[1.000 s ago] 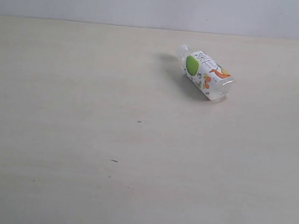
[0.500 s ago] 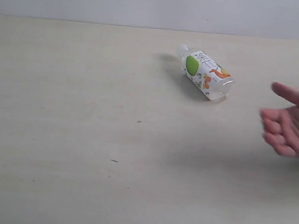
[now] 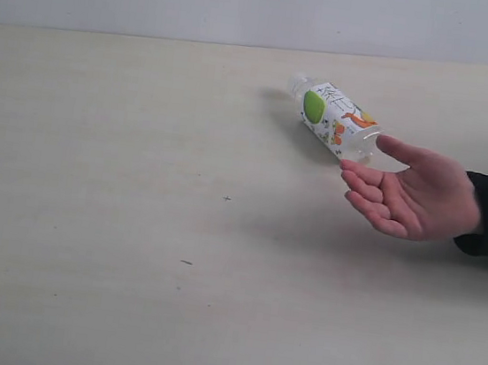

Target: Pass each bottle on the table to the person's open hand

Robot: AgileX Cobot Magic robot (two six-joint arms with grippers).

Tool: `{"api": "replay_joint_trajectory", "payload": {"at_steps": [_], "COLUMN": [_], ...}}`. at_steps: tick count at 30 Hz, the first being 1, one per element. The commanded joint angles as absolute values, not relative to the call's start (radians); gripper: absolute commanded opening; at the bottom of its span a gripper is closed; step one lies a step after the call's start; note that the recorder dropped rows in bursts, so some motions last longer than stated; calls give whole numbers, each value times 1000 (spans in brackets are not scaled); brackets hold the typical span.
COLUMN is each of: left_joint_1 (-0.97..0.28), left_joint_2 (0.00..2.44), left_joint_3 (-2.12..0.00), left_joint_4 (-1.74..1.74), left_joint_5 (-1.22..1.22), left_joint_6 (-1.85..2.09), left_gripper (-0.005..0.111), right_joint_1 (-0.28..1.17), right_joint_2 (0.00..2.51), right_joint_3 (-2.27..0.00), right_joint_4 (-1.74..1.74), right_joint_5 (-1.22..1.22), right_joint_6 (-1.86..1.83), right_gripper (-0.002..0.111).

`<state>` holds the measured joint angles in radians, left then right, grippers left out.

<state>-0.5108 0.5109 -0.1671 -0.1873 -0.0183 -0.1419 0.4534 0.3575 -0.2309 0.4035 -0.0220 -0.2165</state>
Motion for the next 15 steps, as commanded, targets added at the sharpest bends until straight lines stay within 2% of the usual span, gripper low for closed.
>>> {"api": "replay_joint_trajectory", "payload": {"at_steps": [1,10,15], "left_joint_1": [-509,-509,-509], "left_joint_2": [508,508,508], "left_joint_3": [-164,-164,-164], "left_joint_4": [-188,-188,-188], "left_joint_5": [-22,-22,-22], "left_joint_6": [-135,-135,-135], "left_gripper": [0,0,0], "right_joint_1": [454,454,454], "right_joint_2": [353,409,571], "right_joint_3": [-226,-237,-398], "right_joint_4": [463,472,484], "right_joint_5": [-114,-549,-448], "right_joint_6": [-135,-121,-119], "right_gripper": [0,0,0]}}
